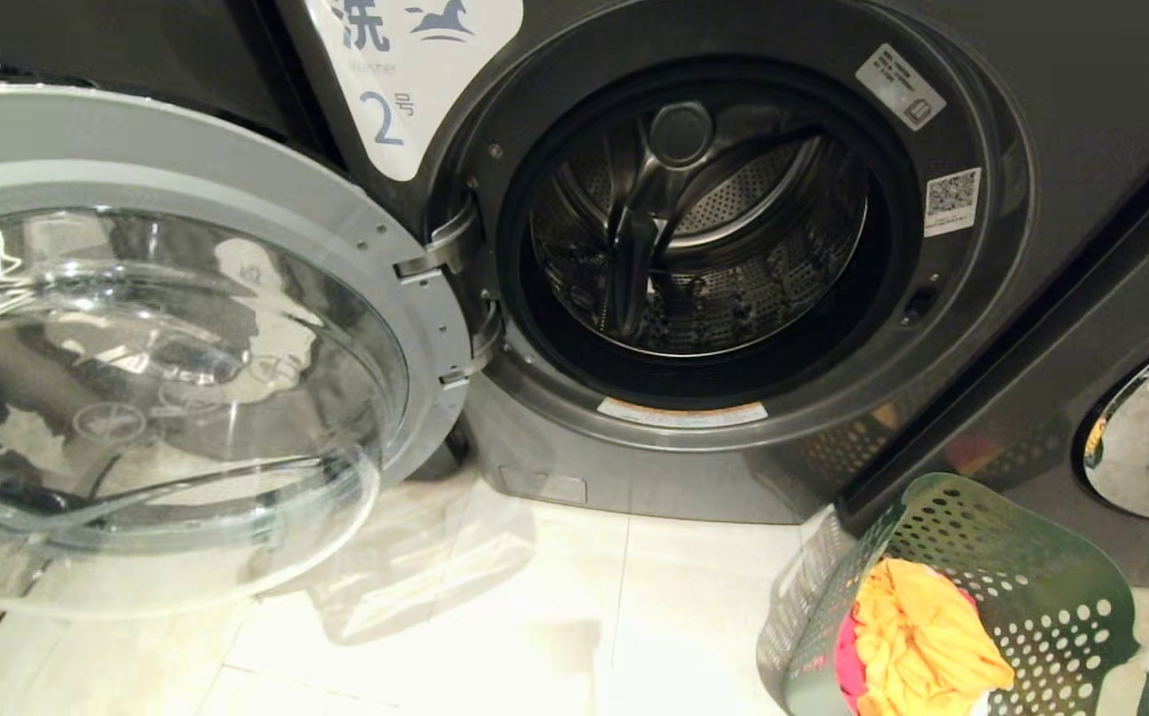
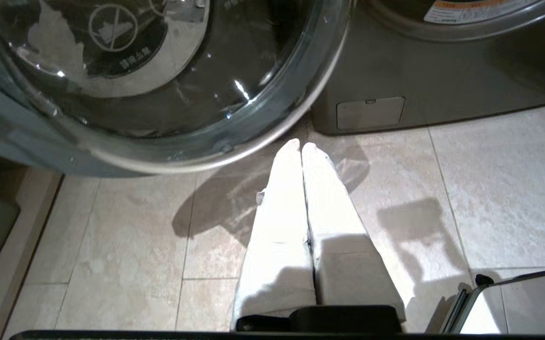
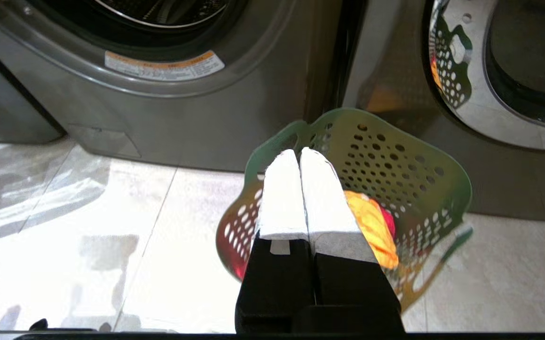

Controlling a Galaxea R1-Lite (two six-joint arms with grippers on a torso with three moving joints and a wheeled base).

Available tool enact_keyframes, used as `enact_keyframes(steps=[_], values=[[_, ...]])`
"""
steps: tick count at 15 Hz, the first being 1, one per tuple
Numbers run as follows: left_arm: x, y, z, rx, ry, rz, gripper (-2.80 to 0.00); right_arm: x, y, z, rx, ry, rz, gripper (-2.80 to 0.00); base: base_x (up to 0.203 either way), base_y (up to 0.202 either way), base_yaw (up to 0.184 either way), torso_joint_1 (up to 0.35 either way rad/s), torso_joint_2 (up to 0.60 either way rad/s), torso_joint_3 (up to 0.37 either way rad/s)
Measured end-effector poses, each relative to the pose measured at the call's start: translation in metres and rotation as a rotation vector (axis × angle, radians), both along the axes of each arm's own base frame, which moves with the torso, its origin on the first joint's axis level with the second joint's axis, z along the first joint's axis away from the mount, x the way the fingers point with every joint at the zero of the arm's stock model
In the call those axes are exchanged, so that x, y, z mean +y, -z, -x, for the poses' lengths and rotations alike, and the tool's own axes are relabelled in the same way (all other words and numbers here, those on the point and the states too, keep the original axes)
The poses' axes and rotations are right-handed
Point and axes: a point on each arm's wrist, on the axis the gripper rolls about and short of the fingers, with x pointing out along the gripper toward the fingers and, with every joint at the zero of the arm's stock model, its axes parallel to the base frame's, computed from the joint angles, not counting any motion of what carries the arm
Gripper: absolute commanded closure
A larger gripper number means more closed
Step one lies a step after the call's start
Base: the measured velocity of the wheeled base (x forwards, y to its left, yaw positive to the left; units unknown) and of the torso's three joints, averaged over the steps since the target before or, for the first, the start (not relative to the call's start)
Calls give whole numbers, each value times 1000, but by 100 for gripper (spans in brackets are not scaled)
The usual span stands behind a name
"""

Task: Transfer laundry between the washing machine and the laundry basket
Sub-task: Close the washing machine door with the left hand

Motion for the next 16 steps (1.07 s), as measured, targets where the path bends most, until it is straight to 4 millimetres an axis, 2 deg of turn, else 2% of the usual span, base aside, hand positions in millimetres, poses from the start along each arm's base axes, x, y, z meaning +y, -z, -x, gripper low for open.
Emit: enact_keyframes(steps=[5,14,16], values=[[0,0,0,0,0,0,0,0,0,0,-2,0,2,0,-156,0,2,1,1,3],[0,-1,0,-5,-1,-2,0,0,0,0,-1,-2,11,0,0,0,0,0,0,0],[0,-14,5,-45,-7,4,0,0,0,0,-1,0,1,0,0,0,0,0,0,0]])
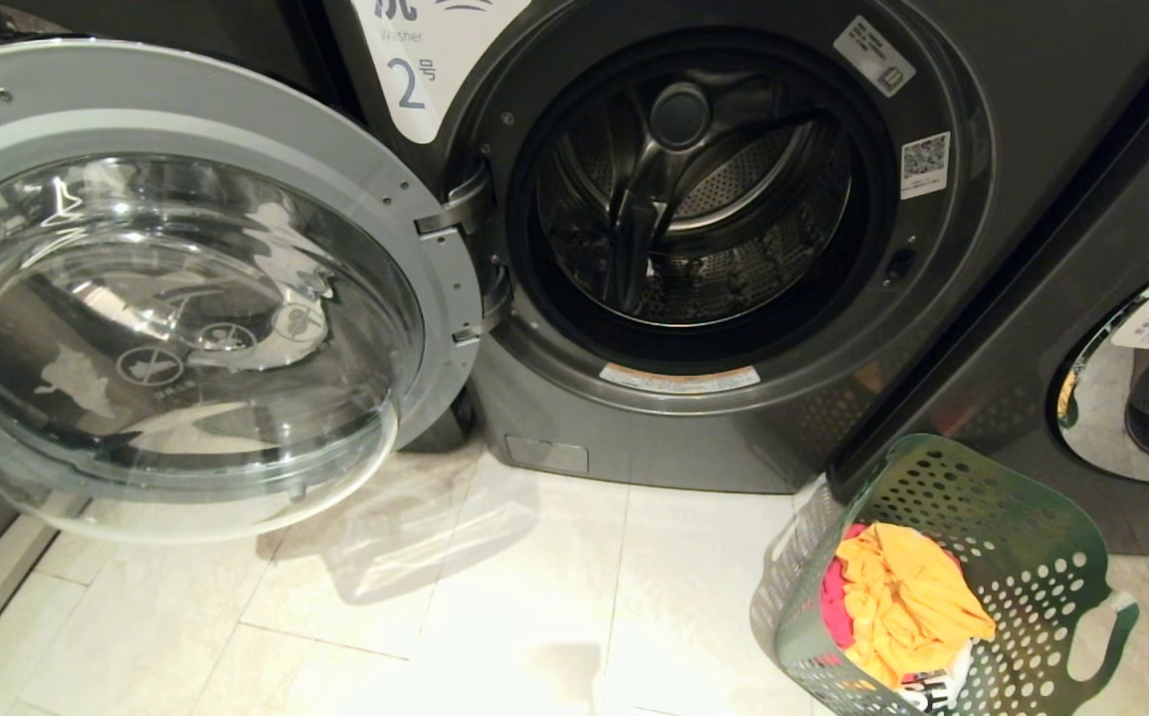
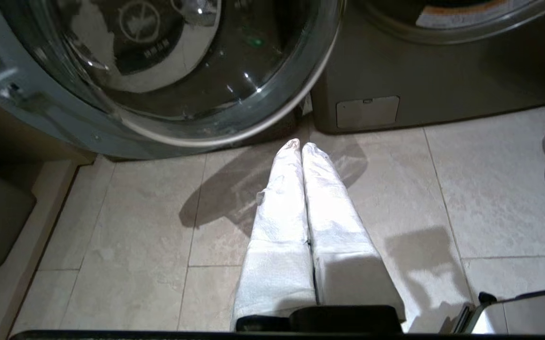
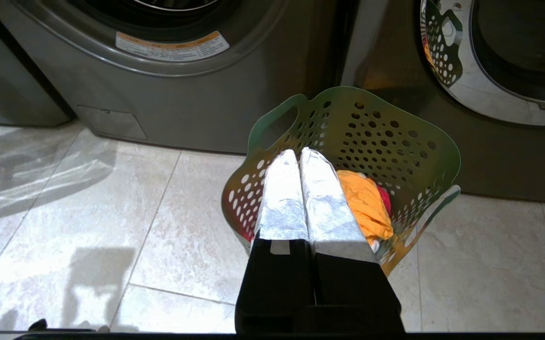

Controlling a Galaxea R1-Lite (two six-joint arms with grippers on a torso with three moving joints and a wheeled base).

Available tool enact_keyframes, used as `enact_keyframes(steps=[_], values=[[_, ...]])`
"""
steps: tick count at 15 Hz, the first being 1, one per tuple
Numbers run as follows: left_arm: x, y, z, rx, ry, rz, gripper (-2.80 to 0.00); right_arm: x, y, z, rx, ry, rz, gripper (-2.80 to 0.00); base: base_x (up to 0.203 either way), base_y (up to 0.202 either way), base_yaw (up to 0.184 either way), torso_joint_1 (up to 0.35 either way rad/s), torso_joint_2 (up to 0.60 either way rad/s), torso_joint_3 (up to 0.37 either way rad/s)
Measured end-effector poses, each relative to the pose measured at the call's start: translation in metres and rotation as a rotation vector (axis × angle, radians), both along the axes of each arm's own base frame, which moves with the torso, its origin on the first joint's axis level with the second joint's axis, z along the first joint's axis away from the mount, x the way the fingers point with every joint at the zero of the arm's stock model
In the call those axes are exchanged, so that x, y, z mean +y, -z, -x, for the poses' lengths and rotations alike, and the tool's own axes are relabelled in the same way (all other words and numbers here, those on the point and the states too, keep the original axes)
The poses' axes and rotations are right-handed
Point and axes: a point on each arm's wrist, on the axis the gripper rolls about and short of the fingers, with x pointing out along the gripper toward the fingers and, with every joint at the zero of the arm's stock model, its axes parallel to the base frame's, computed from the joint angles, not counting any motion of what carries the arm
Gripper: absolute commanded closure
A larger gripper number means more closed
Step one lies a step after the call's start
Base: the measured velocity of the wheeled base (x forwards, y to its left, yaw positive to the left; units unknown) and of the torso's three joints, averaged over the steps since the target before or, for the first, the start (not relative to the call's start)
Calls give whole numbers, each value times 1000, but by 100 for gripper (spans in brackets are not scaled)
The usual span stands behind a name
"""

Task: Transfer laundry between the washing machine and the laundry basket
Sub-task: Close the washing machine door with the left hand

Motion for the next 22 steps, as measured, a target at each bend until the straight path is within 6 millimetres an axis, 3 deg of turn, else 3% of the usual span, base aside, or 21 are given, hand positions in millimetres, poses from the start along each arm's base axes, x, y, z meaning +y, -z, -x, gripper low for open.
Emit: enact_keyframes(steps=[1,4,6,9,12,13,16,18,22], values=[[0,-13,5,-29,-2,2,0,0,0,0,0,1,-1,0,0,0,0,0,0,0],[1,-79,22,-104,-30,11,0,0,0,0,0,1,5,0,0,0,0,0,0,0],[2,-140,18,-125,-88,26,0,0,0,0,1,-3,36,0,0,0,0,0,0,0],[4,-230,-22,-123,-181,51,0,0,0,0,1,-3,44,0,0,0,0,0,0,0],[6,-283,-87,-74,-250,60,0,0,0,0,1,-2,49,0,0,0,0,0,0,0],[6,-291,-106,-50,-281,62,0,0,0,0,1,-2,40,0,0,0,0,0,0,0],[4,-286,-143,65,-259,92,0,0,0,0,1,1,6,0,0,0,0,0,0,0],[3,-283,-149,104,-248,88,0,0,0,0,0,1,4,0,0,0,0,0,0,0],[-1,-279,-142,154,-159,56,0,0,0,0,0,1,7,0,0,0,0,0,0,0]])
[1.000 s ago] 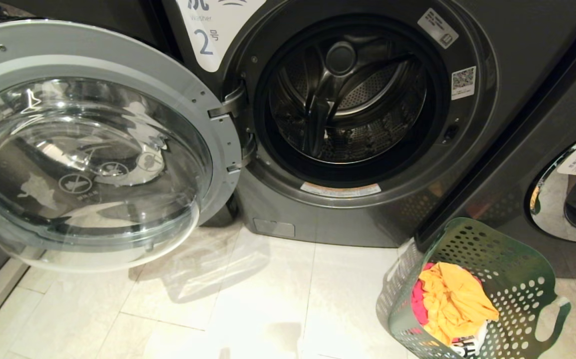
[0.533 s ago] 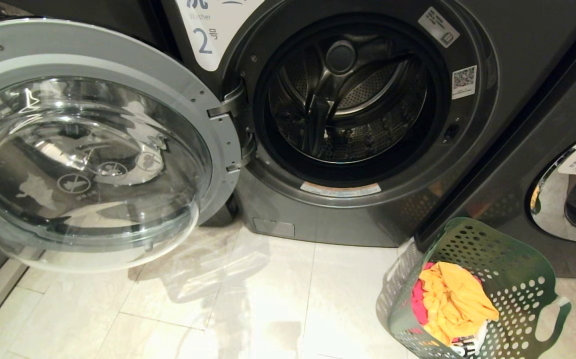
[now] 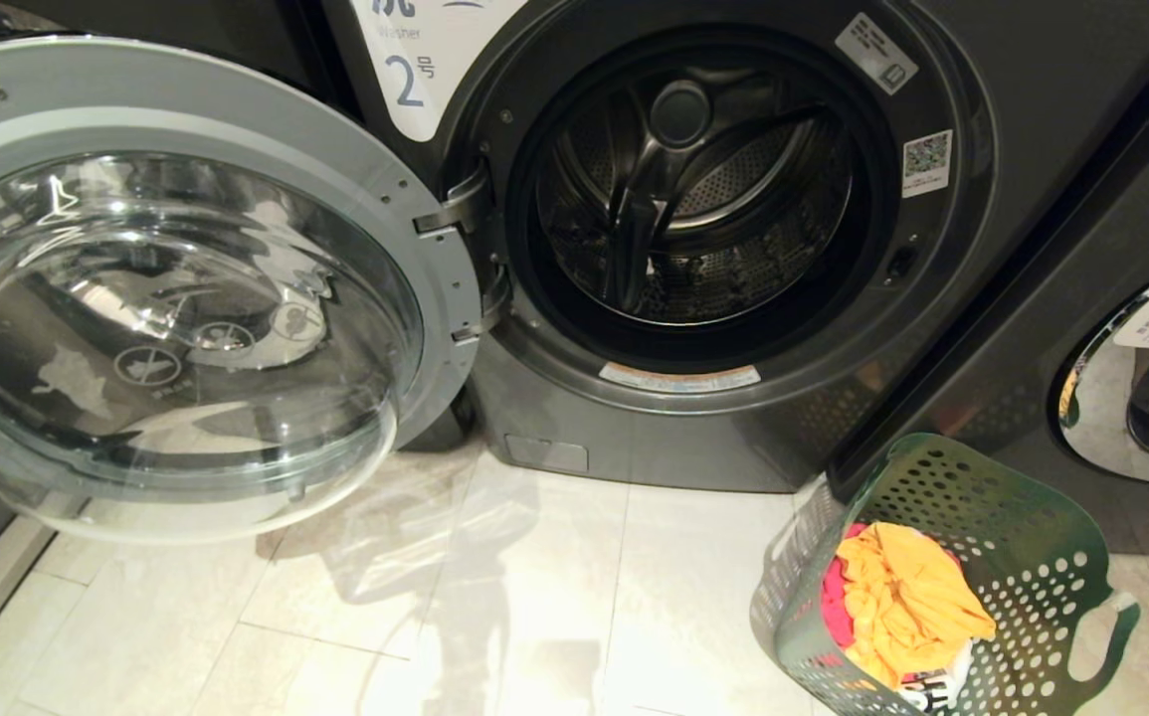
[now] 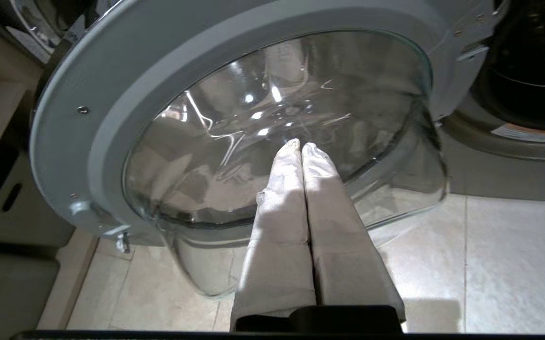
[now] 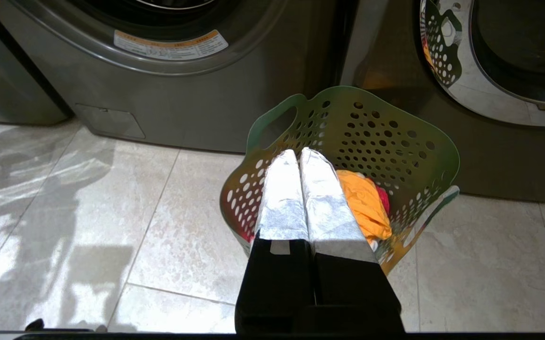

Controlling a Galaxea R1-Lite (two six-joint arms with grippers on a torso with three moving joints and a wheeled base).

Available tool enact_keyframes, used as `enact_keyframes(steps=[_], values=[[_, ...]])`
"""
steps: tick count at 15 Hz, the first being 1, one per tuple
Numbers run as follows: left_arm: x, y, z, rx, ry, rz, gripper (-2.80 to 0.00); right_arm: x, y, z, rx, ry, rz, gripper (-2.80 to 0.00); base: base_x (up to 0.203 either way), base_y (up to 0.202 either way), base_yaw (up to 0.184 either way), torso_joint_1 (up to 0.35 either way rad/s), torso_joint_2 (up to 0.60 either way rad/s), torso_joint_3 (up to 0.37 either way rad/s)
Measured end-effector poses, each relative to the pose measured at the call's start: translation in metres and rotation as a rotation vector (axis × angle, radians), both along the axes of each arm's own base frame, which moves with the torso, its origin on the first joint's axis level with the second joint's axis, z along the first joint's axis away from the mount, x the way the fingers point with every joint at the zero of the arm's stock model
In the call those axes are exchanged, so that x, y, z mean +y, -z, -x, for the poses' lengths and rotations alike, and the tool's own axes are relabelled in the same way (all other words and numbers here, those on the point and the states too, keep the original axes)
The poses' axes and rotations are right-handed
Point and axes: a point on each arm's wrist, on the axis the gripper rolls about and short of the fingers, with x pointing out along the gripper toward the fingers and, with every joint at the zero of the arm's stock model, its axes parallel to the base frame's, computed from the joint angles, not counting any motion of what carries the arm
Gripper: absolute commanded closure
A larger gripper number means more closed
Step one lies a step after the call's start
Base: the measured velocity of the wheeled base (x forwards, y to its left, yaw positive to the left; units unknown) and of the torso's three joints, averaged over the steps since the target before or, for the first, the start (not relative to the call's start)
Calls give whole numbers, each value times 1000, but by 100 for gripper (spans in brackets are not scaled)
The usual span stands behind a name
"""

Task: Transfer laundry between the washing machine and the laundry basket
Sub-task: Close the washing machine door with the left hand

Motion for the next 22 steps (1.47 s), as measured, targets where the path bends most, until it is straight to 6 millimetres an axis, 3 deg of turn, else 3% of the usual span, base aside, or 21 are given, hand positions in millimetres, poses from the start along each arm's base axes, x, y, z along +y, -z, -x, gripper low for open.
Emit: enact_keyframes(steps=[12,18,22], values=[[-1,7,11,23,15,6,0,0,0,0,0,-1,-2,0,0,0,0,2,2,124],[-1,21,14,47,27,-16,0,0,0,0,0,0,-3,0,0,0,0,-1,-1,144],[0,14,-1,-23,-4,-32,0,0,0,0,0,0,-3,0,0,0,0,1,2,8]])
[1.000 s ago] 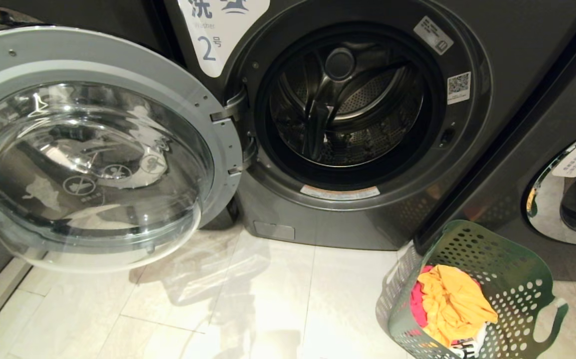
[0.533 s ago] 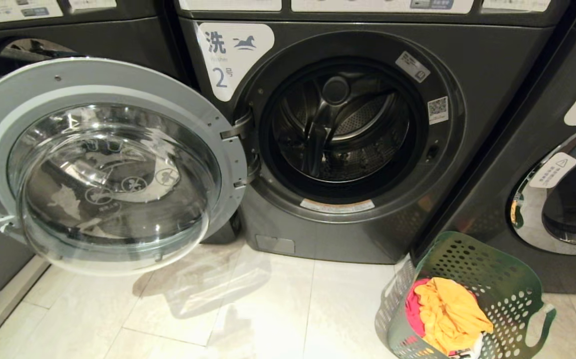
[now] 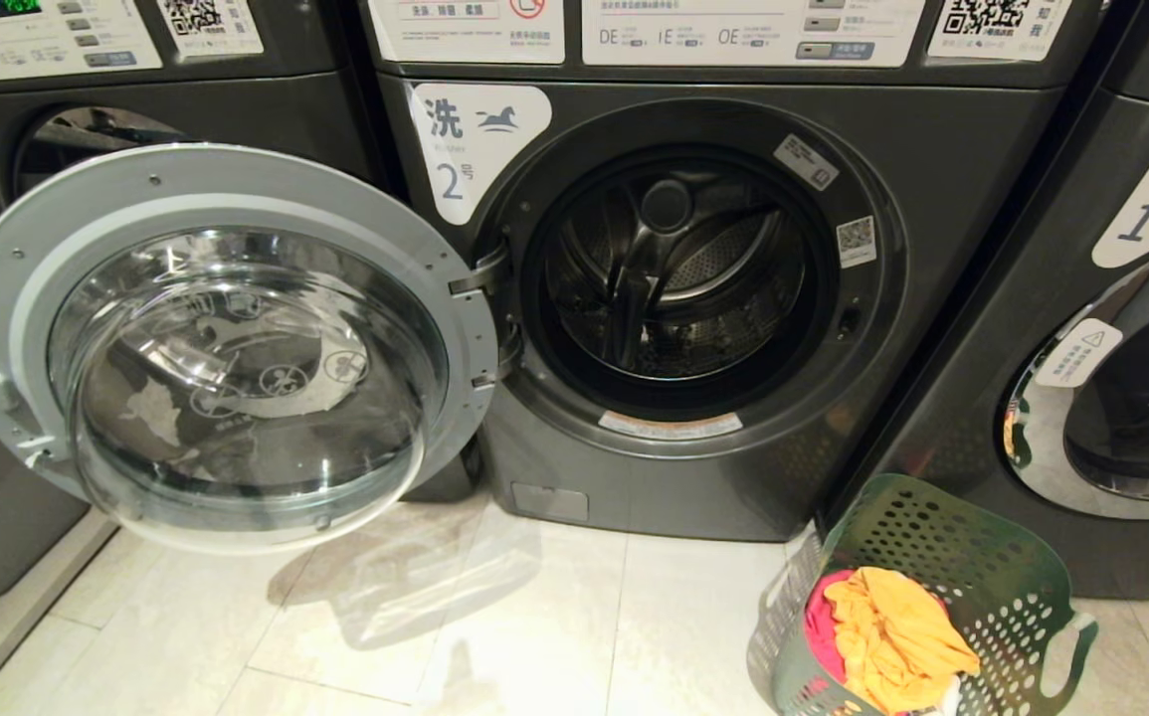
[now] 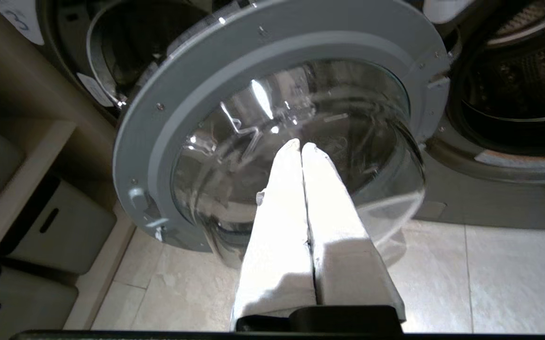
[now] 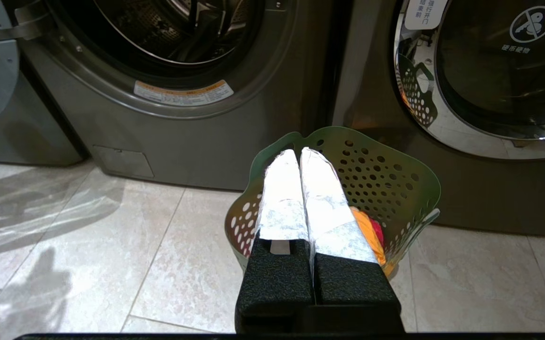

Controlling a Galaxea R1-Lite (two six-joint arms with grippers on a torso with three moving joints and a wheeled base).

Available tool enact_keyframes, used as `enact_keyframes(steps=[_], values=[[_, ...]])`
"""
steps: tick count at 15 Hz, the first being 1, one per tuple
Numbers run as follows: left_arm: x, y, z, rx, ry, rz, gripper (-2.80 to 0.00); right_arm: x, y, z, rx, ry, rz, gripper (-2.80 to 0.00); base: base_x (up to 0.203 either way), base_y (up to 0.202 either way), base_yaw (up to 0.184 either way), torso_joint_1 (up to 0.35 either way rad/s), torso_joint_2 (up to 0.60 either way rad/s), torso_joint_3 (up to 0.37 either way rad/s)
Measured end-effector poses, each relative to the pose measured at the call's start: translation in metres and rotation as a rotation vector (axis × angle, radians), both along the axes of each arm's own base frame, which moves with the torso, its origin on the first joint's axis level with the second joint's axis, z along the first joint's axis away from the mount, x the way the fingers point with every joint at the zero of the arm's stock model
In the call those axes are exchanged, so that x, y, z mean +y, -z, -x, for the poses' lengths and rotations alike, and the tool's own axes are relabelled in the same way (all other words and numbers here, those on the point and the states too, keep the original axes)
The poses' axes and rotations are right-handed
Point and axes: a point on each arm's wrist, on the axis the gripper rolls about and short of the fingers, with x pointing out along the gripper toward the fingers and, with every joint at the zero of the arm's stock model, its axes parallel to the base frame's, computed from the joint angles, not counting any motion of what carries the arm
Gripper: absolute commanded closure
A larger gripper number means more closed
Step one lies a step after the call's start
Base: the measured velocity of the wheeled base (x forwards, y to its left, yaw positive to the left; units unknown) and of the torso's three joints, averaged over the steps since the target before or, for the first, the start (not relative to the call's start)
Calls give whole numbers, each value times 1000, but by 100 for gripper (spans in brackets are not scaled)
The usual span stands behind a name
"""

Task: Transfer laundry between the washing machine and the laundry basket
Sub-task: Close the washing machine door with the left hand

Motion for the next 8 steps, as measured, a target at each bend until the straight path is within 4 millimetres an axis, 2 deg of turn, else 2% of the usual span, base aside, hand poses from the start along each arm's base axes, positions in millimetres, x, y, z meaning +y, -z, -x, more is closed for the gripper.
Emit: enact_keyframes(steps=[2,4,6,8], values=[[5,-9,-28,-43,-68,-26,0,0,0,0,0,0,0,0,0,0,0,0,0,0],[17,-16,-69,-84,-149,-48,0,0,0,0,0,1,-1,0,0,0,0,0,0,0],[40,-20,-117,-140,-240,-61,0,0,0,0,0,3,-6,0,0,0,0,0,0,0],[63,-22,-152,-189,-291,-70,0,0,0,0,0,4,-15,0,0,0,0,0,0,0]])
